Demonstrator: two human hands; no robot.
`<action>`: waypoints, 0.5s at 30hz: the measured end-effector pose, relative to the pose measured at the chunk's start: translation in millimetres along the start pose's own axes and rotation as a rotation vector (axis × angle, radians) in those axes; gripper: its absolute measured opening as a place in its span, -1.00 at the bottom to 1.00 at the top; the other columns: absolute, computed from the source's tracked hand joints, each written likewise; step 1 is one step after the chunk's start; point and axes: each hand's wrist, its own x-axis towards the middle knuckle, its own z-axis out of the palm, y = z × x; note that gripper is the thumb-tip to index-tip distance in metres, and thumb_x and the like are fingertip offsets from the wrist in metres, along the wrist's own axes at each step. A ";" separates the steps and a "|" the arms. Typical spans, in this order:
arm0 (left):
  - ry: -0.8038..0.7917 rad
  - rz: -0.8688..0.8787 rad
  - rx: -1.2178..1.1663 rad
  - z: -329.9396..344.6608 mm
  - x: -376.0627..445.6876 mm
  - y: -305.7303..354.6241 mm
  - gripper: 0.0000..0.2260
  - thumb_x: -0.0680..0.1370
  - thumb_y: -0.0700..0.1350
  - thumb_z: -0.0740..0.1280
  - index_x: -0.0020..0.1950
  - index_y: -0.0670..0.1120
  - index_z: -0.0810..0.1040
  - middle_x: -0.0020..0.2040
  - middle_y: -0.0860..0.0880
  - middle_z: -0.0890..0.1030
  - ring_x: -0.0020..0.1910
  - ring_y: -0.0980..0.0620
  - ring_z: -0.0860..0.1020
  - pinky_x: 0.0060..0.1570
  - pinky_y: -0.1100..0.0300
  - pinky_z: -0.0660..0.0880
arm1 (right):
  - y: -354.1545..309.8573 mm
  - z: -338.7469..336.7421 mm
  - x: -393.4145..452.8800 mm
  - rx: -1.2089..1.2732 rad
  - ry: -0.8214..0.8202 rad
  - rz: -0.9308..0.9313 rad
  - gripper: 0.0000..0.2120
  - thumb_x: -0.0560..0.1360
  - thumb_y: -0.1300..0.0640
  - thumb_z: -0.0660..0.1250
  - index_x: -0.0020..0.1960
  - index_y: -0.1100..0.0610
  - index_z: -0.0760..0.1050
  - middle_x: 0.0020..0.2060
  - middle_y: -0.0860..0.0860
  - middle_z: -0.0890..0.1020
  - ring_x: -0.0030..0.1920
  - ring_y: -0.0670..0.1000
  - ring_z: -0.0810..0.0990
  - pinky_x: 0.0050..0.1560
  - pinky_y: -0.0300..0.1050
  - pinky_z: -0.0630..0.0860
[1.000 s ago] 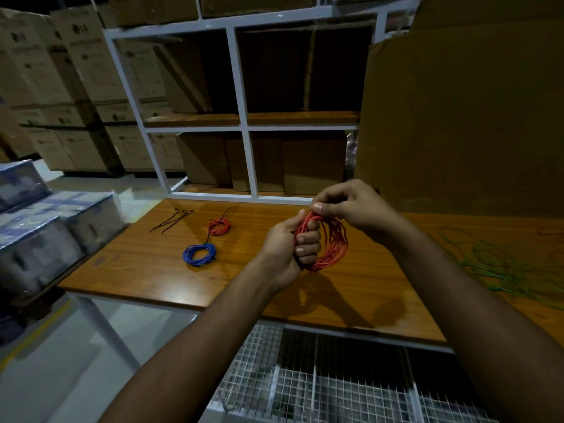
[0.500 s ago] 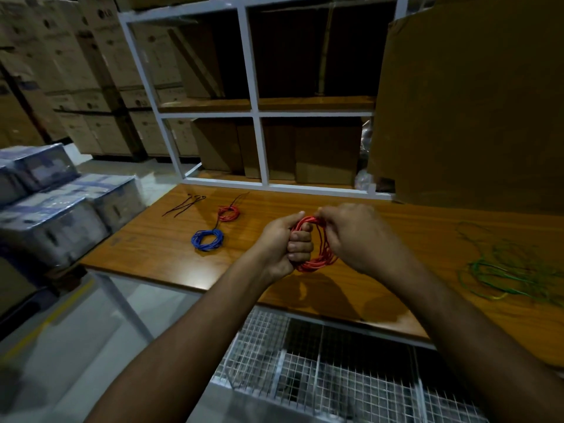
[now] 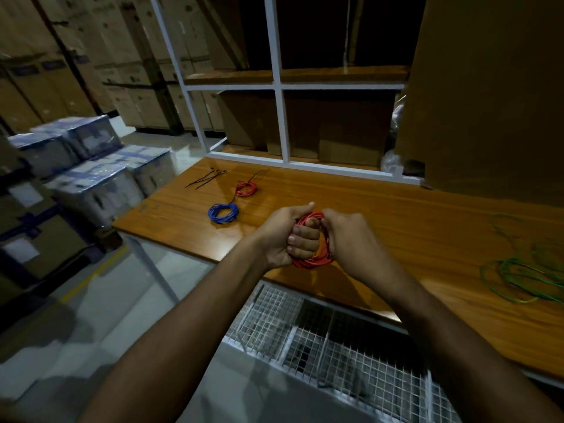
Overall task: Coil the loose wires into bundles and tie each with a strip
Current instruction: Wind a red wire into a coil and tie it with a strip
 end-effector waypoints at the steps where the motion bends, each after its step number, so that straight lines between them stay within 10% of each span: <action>1: 0.004 -0.018 0.004 -1.8 -1.5 -0.1 -0.56 0.68 0.05 0.07 -0.36 -0.07 0.38 -0.60 0.10 0.24 -0.68 0.20 0.19 -0.67 0.36 0.05 | 2.5 0.9 1.7 0.025 -0.018 0.001 -0.80 0.66 0.12 0.16 -0.14 0.04 0.39 -0.36 -0.04 0.47 -0.35 0.00 0.45 -0.34 -0.06 0.35; 7: 0.205 0.070 0.190 -23.1 -10.5 0.6 -0.63 0.67 0.00 0.10 -0.29 -0.10 0.37 -0.59 0.10 0.22 -0.68 0.19 0.15 -0.67 0.33 0.02 | 3.7 21.2 6.9 0.743 -0.166 0.148 -0.77 0.67 0.17 0.18 -0.07 0.20 0.55 -0.27 0.05 0.66 -0.25 0.02 0.65 -0.19 -0.04 0.56; 15: 0.472 0.335 0.308 -91.2 -13.9 3.8 -0.67 0.65 0.01 0.25 -0.26 -0.12 0.44 -0.50 0.04 0.27 -0.61 0.15 0.18 -0.59 0.30 0.06 | -44.6 81.3 39.0 1.612 -0.236 0.535 -0.71 0.70 0.14 0.07 -0.15 0.19 0.41 -0.48 -0.04 0.40 -0.51 -0.10 0.39 -0.25 -0.16 0.50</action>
